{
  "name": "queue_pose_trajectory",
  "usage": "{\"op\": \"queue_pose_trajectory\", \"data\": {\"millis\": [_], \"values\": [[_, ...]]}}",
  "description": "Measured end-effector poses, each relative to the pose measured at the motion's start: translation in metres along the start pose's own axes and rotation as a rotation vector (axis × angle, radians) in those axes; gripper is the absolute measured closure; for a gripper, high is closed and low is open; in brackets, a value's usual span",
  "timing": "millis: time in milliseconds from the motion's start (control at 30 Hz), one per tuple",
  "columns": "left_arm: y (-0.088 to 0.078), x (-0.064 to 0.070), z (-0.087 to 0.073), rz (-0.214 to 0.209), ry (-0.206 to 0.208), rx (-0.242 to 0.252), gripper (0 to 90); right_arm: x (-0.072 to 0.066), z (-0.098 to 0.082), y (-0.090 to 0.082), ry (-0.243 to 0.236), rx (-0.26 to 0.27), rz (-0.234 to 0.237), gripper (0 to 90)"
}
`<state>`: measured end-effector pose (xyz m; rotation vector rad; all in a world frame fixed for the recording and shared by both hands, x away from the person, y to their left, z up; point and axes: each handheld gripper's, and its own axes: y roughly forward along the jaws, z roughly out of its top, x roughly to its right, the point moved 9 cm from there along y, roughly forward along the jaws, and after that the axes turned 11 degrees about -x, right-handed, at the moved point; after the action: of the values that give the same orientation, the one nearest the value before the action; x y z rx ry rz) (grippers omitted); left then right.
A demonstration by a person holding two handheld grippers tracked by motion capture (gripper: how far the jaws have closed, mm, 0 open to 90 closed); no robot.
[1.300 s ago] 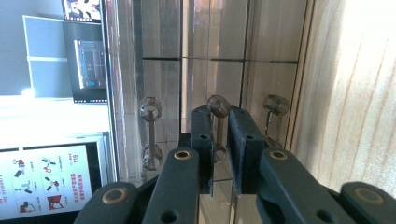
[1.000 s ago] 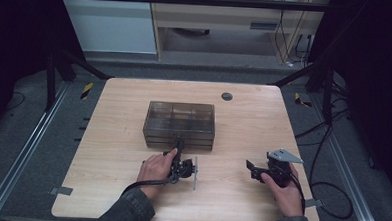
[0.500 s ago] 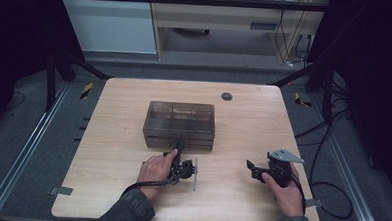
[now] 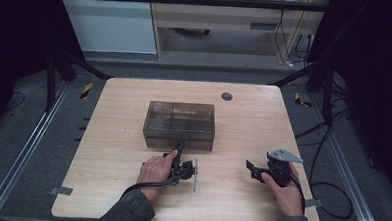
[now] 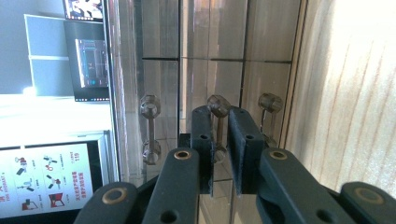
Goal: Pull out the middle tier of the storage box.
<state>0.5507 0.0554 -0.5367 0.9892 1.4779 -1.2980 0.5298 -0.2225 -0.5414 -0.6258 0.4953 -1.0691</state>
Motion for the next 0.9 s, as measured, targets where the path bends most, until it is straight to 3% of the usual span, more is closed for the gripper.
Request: {"op": "queue_pose_trajectory", "data": {"millis": [900], "values": [[-0.0017, 0.0005, -0.0006, -0.003, -0.002, -0.003, 80.9, -0.0005, -0.0006, 0.0034, -0.014, -0.013, -0.004, 10.4]]}}
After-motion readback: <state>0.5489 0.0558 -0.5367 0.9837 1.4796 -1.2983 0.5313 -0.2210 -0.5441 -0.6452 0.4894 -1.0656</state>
